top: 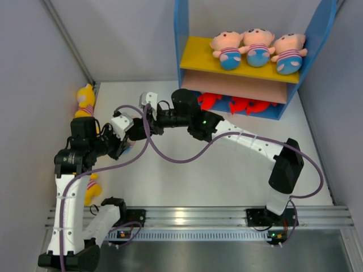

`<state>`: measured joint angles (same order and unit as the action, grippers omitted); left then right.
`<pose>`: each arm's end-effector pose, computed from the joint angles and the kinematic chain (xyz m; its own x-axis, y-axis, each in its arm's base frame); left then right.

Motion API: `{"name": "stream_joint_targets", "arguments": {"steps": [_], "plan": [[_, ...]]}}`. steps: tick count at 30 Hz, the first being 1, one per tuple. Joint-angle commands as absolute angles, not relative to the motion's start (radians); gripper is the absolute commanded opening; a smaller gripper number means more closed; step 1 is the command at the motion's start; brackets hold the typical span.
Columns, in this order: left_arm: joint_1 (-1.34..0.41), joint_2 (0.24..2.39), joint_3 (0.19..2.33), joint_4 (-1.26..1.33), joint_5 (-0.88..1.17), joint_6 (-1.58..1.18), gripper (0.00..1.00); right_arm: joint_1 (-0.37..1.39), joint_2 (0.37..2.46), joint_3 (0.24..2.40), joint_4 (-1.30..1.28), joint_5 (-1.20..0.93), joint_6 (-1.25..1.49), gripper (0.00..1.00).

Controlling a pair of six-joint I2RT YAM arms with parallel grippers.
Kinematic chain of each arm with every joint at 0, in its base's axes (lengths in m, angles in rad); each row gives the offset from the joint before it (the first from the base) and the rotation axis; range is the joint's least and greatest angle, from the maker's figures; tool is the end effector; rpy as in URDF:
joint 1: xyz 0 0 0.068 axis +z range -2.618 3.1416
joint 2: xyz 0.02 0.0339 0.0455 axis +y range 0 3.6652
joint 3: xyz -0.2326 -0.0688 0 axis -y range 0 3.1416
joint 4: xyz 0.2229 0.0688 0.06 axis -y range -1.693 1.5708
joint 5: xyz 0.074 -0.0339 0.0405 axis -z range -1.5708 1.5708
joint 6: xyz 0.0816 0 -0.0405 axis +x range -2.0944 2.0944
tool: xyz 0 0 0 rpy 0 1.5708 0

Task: Place and organize the stuffed toys onto the shelf

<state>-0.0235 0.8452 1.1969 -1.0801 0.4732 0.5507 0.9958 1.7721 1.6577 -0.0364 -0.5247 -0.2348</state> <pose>0.1627 -0.0410 0.3230 -0.3782 0.4748 -0.7947 0.6558 0.7433 0.1320 0.2038 0.3896 0.3538 0.1522 -0.1354 -0.9790 -0.9873 0.0242 -0.1568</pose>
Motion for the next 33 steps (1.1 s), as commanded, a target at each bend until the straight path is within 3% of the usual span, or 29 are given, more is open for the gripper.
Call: {"name": "stream_joint_targets", "arguments": {"steps": [1,2,4,5,6,9,10,12,15,16,20,28,33], "plan": [[-0.034,0.831,1.221,-1.043,0.597,0.545,0.00,1.017,1.778,1.648,0.035,-0.528,-0.233,0.10],[-0.032,0.833,1.224,-1.042,0.609,0.535,0.00,1.016,1.770,1.625,0.044,-0.513,-0.235,0.02],[-0.034,0.834,1.223,-1.043,0.626,0.529,0.01,1.003,1.749,1.595,0.066,-0.509,-0.227,0.00],[-0.032,0.844,1.224,-1.040,0.638,0.529,0.04,0.997,1.740,1.580,0.087,-0.531,-0.224,0.00],[-0.032,0.851,1.227,-1.040,0.655,0.526,0.16,0.980,1.733,1.556,0.097,-0.541,-0.221,0.00],[-0.034,0.893,1.253,-1.040,0.673,0.509,0.21,0.954,1.714,1.525,0.112,-0.566,-0.213,0.00],[-0.034,0.905,1.262,-1.039,0.672,0.500,0.32,0.948,1.701,1.513,0.123,-0.568,-0.204,0.00],[-0.034,0.930,1.287,-1.040,0.673,0.479,0.35,0.927,1.684,1.464,0.171,-0.584,-0.192,0.00],[-0.034,0.949,1.311,-1.040,0.687,0.465,0.58,0.893,1.655,1.419,0.215,-0.617,-0.164,0.00],[-0.034,0.954,1.322,-1.042,0.687,0.460,0.75,0.884,1.643,1.417,0.209,-0.623,-0.161,0.00],[-0.034,0.947,1.374,-1.040,0.663,0.437,0.94,0.813,1.592,1.382,0.254,-0.689,-0.112,0.00],[-0.034,0.951,1.474,-1.042,0.554,0.448,0.97,0.644,1.520,1.399,0.271,-0.773,-0.140,0.00],[-0.034,0.983,1.565,-1.040,0.609,0.457,0.99,0.557,1.549,1.509,0.354,-0.971,-0.048,0.00]]}}
